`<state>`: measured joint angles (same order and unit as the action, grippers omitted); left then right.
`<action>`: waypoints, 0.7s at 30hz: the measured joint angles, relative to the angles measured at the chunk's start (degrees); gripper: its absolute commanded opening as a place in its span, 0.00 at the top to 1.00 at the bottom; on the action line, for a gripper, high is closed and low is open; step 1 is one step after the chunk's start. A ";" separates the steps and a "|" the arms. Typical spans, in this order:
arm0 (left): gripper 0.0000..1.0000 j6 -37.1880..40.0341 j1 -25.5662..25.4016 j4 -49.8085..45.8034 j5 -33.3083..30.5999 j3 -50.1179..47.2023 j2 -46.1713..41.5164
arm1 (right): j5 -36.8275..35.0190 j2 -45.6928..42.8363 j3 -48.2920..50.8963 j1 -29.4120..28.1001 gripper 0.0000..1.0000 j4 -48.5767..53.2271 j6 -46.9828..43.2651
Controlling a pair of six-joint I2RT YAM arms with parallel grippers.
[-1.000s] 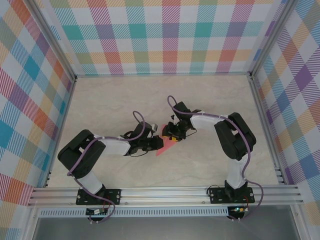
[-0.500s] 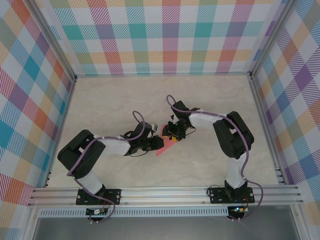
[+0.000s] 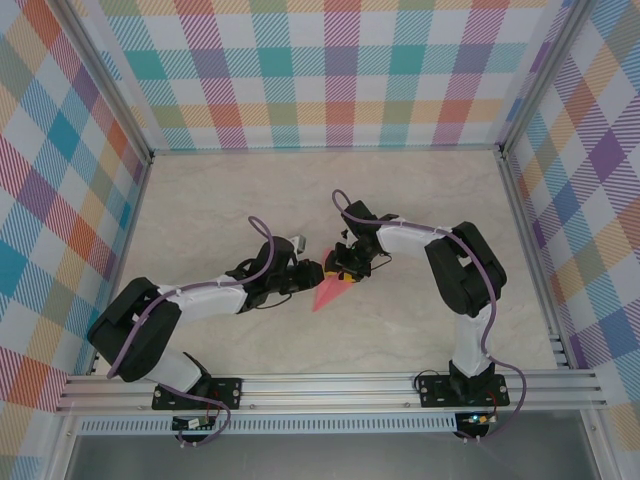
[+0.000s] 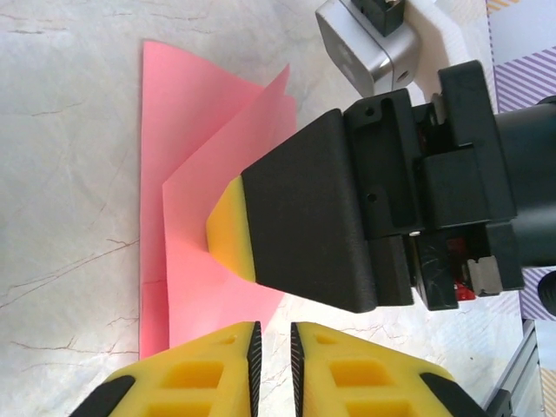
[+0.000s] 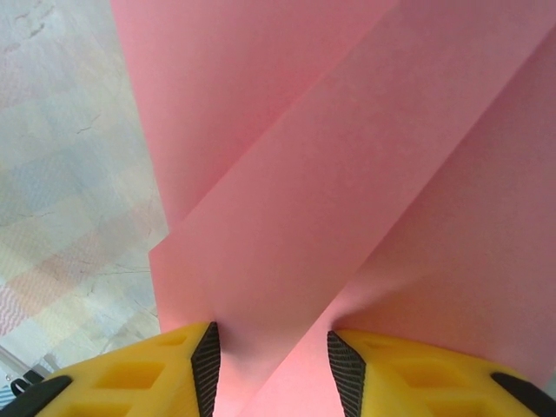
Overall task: Fold a paper plane with a square sheet of paper (pick it up from the middle)
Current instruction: Fourth fold the wing at the center of the table.
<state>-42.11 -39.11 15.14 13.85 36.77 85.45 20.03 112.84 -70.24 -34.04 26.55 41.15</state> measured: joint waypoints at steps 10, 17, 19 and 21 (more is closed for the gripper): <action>0.86 -1.42 0.00 1.64 0.92 0.02 4.94 | -0.52 0.76 -1.31 -0.15 0.57 1.64 -0.02; 0.89 -1.84 0.00 2.05 2.64 0.33 8.44 | -0.26 1.51 -2.40 -0.15 0.53 2.78 -0.02; 0.89 -1.84 0.00 2.34 3.04 0.59 9.20 | -0.28 1.68 -2.67 -0.20 0.53 3.08 -0.02; 0.89 -1.84 0.00 2.97 3.23 0.68 9.75 | -0.28 1.86 -2.93 -0.20 0.53 3.34 -0.02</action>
<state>-43.94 -39.11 18.11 17.08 37.45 95.20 19.75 114.69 -73.17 -34.24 29.89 41.12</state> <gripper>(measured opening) 0.107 0.467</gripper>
